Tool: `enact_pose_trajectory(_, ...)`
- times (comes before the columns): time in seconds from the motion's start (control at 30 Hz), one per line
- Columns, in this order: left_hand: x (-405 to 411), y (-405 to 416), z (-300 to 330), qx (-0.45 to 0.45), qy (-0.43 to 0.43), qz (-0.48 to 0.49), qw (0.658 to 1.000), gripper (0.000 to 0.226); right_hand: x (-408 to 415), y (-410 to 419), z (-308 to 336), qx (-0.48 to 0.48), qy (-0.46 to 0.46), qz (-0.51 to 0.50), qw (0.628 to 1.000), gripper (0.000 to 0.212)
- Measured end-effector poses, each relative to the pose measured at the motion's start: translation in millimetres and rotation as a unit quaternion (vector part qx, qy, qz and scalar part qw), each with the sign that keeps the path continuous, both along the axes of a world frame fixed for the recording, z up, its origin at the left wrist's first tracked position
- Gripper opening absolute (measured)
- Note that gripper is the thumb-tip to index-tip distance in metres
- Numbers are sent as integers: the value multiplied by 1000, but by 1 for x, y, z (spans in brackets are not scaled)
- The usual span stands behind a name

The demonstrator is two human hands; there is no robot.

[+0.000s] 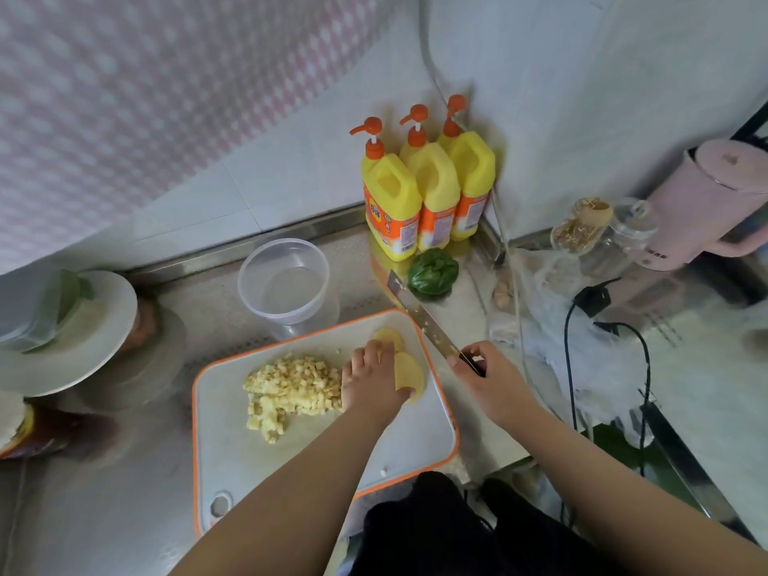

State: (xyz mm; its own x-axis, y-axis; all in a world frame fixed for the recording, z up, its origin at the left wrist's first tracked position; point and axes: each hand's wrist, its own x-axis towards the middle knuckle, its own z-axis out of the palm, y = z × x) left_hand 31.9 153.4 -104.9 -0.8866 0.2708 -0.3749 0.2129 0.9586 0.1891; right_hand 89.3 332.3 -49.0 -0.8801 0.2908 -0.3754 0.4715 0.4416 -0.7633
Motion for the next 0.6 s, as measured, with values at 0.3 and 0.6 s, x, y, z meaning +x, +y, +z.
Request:
enact_pose_trajectory(0.3, -2, 18, 0, -60, 45, -44, 996, 83, 3, 19, -8, 0, -10, 11, 1000, 24)
enact_pose_trajectory(0.6, 17, 14, -1, -42, 120, -75, 989, 90, 4, 21, -22, 6, -15, 38, 999, 26)
